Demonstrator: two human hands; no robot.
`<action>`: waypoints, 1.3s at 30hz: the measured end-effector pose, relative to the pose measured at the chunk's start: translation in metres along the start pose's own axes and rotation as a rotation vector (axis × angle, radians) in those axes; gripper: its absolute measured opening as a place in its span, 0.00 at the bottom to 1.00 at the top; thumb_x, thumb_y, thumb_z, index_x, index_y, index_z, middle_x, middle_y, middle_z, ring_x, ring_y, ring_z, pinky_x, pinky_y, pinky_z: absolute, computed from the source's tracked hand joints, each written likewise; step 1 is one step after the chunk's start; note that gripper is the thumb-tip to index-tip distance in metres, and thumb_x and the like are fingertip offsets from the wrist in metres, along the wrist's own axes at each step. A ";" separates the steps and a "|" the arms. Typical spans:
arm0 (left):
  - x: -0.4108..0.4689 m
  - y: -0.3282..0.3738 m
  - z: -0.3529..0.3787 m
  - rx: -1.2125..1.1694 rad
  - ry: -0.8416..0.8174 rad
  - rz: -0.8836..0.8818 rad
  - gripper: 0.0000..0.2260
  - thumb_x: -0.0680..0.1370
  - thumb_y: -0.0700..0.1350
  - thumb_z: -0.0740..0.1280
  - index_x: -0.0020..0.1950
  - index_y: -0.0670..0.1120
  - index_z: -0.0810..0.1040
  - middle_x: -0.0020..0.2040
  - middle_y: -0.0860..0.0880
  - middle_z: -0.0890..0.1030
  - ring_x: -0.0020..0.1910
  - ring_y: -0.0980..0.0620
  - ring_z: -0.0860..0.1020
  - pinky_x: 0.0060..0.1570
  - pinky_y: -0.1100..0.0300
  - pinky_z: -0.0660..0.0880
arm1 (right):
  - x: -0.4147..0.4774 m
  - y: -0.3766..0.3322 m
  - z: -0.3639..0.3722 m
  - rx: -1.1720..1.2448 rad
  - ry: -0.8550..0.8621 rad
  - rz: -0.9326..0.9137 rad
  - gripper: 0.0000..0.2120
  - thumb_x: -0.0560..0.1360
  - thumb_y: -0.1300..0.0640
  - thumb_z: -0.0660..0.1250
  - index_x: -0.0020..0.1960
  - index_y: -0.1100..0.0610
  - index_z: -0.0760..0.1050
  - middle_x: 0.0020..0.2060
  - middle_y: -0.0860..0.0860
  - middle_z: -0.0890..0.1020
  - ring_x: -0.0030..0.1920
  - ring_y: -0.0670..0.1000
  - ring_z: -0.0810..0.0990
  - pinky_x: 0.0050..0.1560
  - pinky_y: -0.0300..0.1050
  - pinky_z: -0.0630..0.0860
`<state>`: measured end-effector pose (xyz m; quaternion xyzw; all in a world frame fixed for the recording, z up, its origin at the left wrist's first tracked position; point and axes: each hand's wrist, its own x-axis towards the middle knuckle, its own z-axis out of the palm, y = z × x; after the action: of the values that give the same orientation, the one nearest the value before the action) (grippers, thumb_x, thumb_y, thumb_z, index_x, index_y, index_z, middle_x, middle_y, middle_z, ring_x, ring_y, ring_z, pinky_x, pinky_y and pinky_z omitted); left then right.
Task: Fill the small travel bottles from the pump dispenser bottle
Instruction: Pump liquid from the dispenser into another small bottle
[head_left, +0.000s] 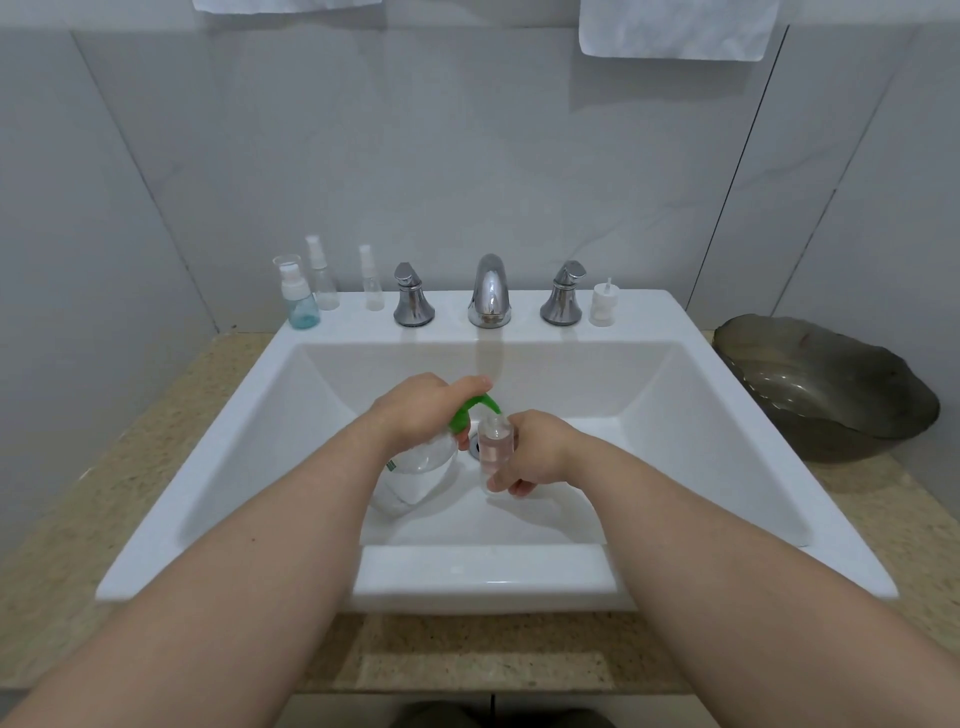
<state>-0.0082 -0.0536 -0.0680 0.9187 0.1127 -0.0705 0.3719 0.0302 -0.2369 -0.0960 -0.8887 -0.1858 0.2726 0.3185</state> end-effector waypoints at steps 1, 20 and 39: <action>-0.001 0.001 0.000 0.002 -0.001 0.000 0.36 0.67 0.77 0.55 0.31 0.46 0.85 0.44 0.42 0.86 0.37 0.46 0.75 0.59 0.43 0.76 | 0.000 0.000 0.000 0.002 -0.001 0.002 0.18 0.69 0.63 0.80 0.56 0.59 0.79 0.51 0.59 0.86 0.34 0.51 0.84 0.46 0.46 0.85; 0.002 0.000 0.001 -0.008 -0.001 0.014 0.33 0.67 0.72 0.55 0.29 0.46 0.84 0.43 0.43 0.87 0.38 0.45 0.76 0.59 0.42 0.77 | 0.001 0.001 0.000 0.022 -0.001 0.011 0.18 0.69 0.63 0.79 0.57 0.58 0.79 0.51 0.58 0.86 0.36 0.52 0.85 0.51 0.50 0.85; 0.000 0.001 0.000 0.000 -0.002 0.039 0.29 0.72 0.65 0.56 0.29 0.45 0.83 0.38 0.45 0.86 0.35 0.47 0.72 0.45 0.52 0.73 | 0.004 0.003 0.002 0.058 -0.006 0.002 0.19 0.68 0.65 0.80 0.57 0.60 0.79 0.50 0.60 0.86 0.36 0.55 0.85 0.51 0.55 0.85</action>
<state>-0.0082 -0.0544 -0.0669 0.9206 0.0942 -0.0642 0.3734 0.0323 -0.2360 -0.1005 -0.8786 -0.1778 0.2806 0.3432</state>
